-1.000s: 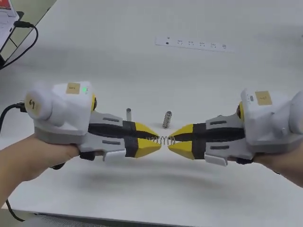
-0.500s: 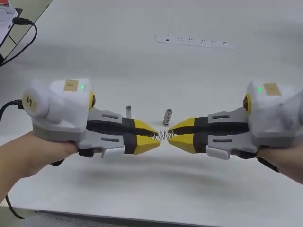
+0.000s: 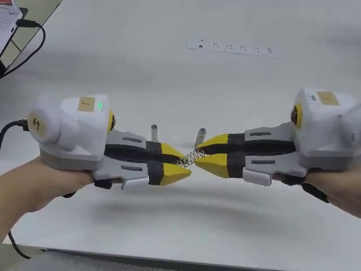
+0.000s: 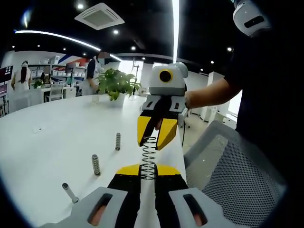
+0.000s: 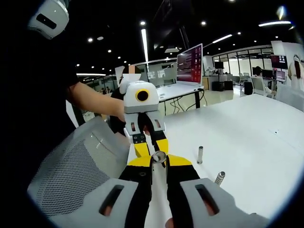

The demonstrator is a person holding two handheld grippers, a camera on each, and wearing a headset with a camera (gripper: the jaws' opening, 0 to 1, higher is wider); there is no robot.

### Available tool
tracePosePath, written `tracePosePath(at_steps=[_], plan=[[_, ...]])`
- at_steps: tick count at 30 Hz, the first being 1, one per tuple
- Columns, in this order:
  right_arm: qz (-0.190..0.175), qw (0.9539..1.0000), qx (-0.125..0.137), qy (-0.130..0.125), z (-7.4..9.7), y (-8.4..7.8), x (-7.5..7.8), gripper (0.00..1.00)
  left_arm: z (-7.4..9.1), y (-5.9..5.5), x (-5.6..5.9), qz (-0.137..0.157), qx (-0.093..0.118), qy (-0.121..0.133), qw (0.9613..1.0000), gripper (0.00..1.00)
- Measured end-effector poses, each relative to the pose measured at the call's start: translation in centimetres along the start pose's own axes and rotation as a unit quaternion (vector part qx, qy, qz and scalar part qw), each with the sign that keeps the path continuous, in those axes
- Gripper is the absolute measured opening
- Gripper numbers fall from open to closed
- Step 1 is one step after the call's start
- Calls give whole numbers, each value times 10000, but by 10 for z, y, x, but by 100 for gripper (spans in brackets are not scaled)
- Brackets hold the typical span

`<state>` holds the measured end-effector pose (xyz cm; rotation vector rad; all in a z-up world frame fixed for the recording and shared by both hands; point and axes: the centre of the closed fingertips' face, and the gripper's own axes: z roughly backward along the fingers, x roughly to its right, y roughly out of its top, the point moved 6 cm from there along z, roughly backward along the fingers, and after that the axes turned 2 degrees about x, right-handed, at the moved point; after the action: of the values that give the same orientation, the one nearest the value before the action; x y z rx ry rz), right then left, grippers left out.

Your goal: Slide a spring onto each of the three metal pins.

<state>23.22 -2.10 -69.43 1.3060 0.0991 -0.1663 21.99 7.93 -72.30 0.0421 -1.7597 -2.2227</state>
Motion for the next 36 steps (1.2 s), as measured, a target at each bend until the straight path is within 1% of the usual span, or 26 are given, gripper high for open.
tracePosePath(at_steps=[4,6,7,12,15,18,20,22,25,28,29,30,31,36], plan=[[4,10000,85,-16,-2,4,-1,9,0,0,0,-21,21,15,10000,2],[-28,9998,191,-7,-5,8,-2,8,-1,0,0,-47,15,20,10000,2],[-11,9998,198,-28,-8,9,-3,8,-2,0,0,-47,18,23,10000,2],[171,9996,206,-28,-18,14,-7,8,-4,0,0,-74,0,31,10000,2],[369,9991,164,-86,-23,14,-7,8,-3,-1,-2,-80,-16,76,9999,2],[455,9987,185,-103,-23,15,-7,8,0,-1,-4,-55,22,124,9999,2],[615,9979,164,-110,-24,16,-7,8,1,-1,-4,-44,39,137,9999,2],[656,9976,190,-118,-24,17,-6,8,2,0,-5,-37,60,164,9998,2],[655,9975,245,-120,-23,17,-5,8,4,1,-6,34,133,195,9997,2],[736,9968,288,-107,-22,19,-6,7,6,2,-5,123,207,196,9995,3],[777,9965,288,-98,-22,19,-6,7,6,3,-6,133,210,199,9995,3],[929,9952,279,-86,-22,20,-7,7,6,3,-6,131,221,207,9995,3],[1009,9945,254,-98,-22,20,-7,7,6,3,-6,154,224,212,9994,3],[953,9949,292,-141,-21,21,-5,7,5,5,-6,161,232,232,9993,3]])
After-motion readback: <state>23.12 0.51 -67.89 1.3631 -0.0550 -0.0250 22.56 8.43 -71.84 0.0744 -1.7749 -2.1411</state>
